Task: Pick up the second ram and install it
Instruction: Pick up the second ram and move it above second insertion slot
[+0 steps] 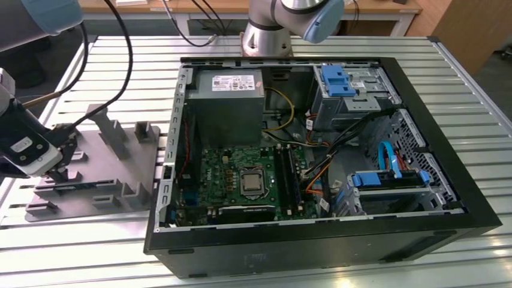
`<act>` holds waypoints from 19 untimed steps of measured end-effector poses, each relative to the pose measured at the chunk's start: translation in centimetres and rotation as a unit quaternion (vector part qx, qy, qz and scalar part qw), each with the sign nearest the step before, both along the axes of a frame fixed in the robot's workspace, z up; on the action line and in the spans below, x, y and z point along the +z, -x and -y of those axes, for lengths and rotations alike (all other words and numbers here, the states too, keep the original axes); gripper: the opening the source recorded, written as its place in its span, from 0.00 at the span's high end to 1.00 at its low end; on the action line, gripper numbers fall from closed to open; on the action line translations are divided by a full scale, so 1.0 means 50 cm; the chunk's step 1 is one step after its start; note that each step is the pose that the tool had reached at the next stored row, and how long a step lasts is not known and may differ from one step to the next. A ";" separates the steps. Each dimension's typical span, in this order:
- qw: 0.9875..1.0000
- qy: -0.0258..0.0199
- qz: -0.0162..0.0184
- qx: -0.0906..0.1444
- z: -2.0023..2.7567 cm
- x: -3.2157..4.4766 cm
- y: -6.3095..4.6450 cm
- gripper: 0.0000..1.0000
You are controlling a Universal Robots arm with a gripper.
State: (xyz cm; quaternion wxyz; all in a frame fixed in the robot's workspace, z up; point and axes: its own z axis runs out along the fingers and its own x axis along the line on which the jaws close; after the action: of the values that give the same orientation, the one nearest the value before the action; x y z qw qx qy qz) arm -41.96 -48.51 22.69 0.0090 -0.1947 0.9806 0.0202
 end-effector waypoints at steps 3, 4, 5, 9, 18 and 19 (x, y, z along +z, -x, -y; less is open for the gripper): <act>1.000 0.000 0.000 0.012 0.0000 0.000 0.000 0.90; 1.000 0.000 0.000 0.016 0.0000 0.000 0.000 0.90; 1.000 0.000 0.000 0.020 0.0000 0.000 0.000 0.90; 0.999 0.000 0.000 0.036 0.0000 0.000 0.000 0.90; 0.997 0.000 0.000 0.074 0.0000 0.000 0.000 0.90; 0.997 0.000 0.000 0.078 0.0000 0.000 0.000 0.90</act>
State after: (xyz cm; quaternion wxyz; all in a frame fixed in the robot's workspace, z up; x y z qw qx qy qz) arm -41.96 -48.51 22.68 0.0074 -0.2706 0.9624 0.0208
